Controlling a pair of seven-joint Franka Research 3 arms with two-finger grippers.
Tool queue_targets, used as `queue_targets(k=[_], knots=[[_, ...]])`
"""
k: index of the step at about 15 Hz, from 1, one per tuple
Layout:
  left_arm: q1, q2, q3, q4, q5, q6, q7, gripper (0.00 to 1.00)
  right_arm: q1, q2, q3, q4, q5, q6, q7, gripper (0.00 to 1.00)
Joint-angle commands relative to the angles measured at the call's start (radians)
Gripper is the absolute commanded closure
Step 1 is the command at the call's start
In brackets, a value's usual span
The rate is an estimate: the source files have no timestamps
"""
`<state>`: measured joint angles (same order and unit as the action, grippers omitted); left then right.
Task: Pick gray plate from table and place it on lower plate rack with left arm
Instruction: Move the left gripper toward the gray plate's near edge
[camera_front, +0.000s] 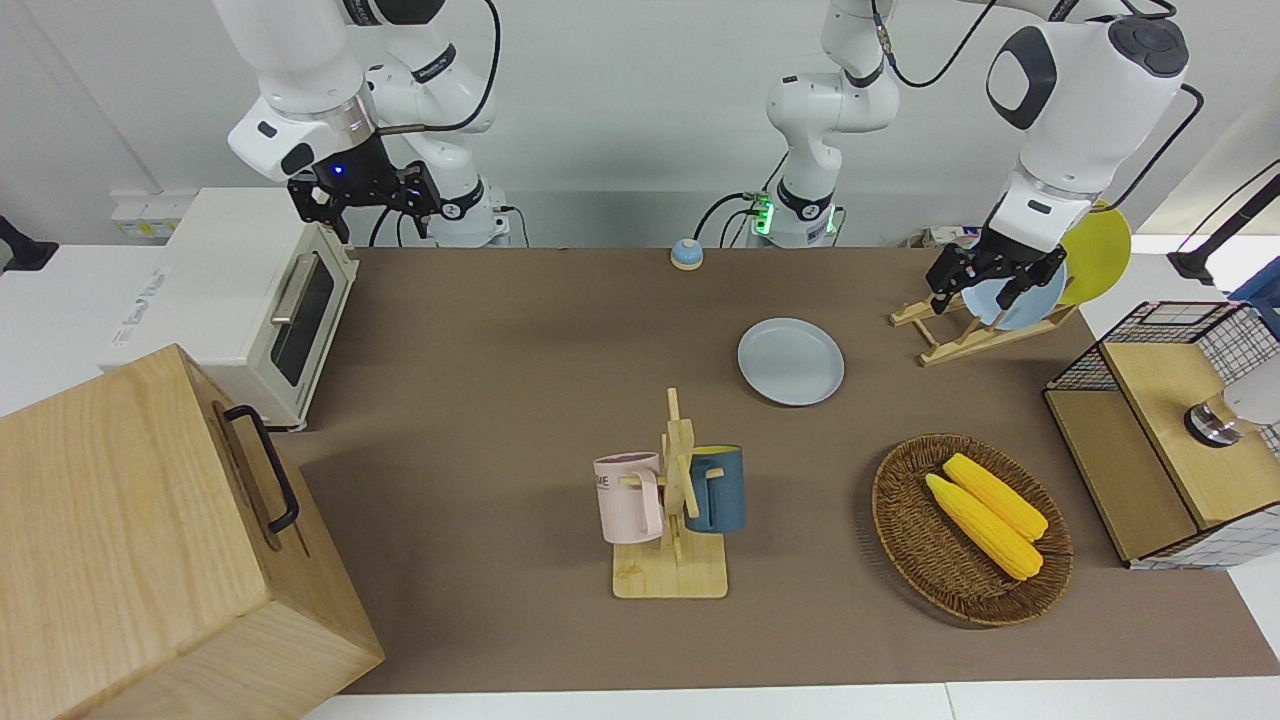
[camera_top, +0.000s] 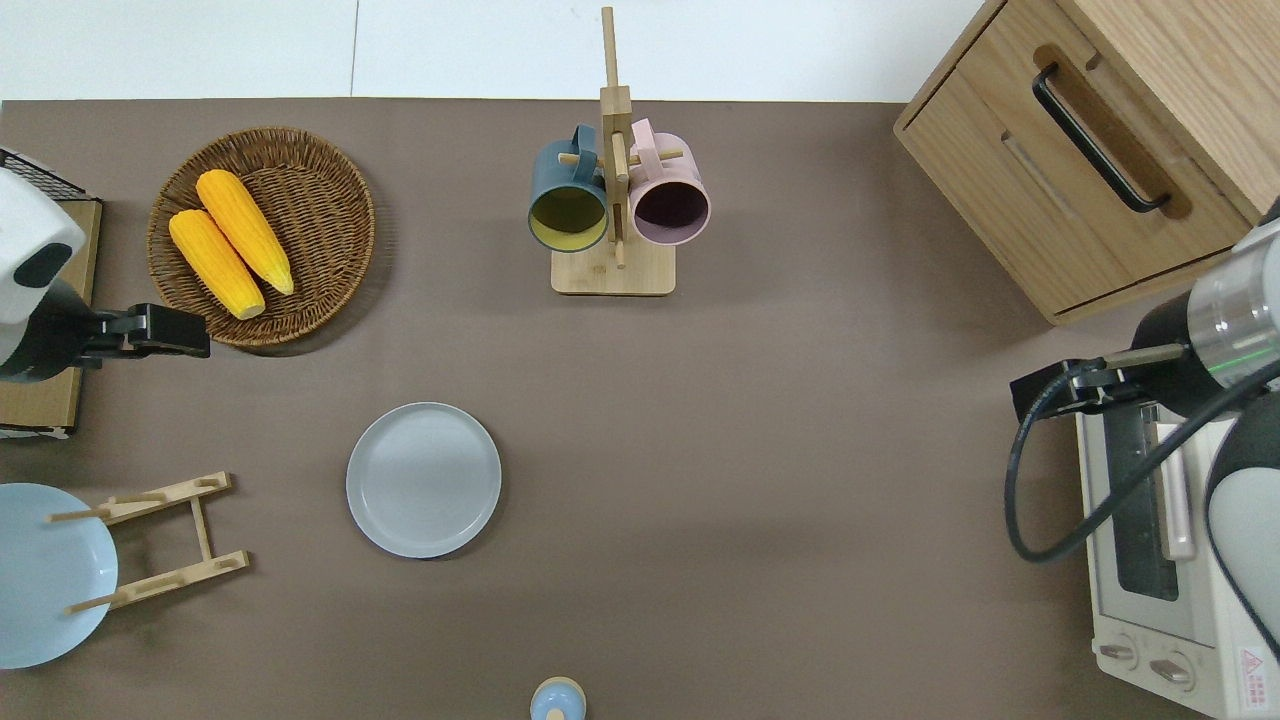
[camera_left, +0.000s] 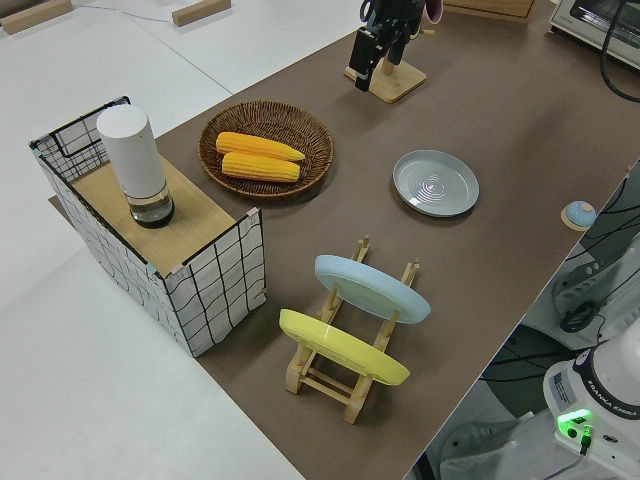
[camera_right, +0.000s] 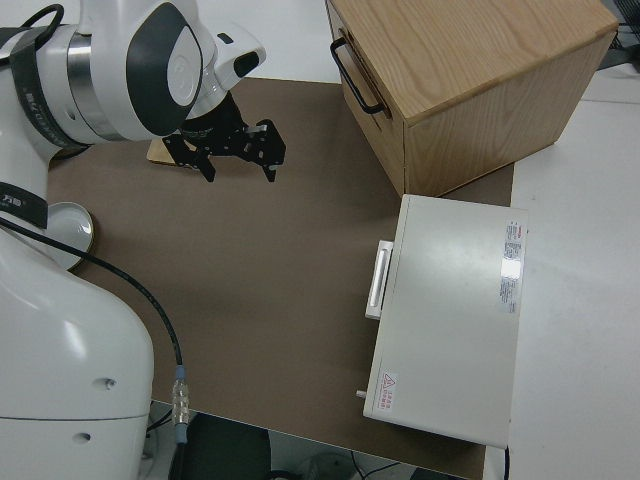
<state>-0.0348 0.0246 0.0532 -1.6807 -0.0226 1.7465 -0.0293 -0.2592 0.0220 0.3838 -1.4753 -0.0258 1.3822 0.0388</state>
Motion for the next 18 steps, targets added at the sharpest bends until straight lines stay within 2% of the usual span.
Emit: queue_targets(k=[1,13,14,16,18], knots=[[-0.010,0.012,0.014,0.001,0.013,-0.048,-0.036,0.01,-0.023,-0.002,0.021,0.007,-0.006,-0.011,0.012,0.017],[-0.010,0.005,0.014,-0.022,0.009,-0.050,-0.041,0.01,-0.023,-0.002,0.021,0.007,-0.006,-0.011,0.012,0.017],[-0.010,0.003,0.014,-0.043,0.006,-0.048,-0.040,0.01,-0.023,-0.002,0.020,0.007,-0.006,-0.011,0.012,0.017],[-0.019,-0.034,0.014,-0.164,0.000,0.013,-0.040,0.01,-0.023,-0.002,0.021,0.007,-0.006,-0.011,0.012,0.017],[-0.027,-0.095,0.014,-0.294,0.000,0.112,-0.041,0.01,-0.023,-0.002,0.021,0.007,-0.006,-0.011,0.012,0.017]])
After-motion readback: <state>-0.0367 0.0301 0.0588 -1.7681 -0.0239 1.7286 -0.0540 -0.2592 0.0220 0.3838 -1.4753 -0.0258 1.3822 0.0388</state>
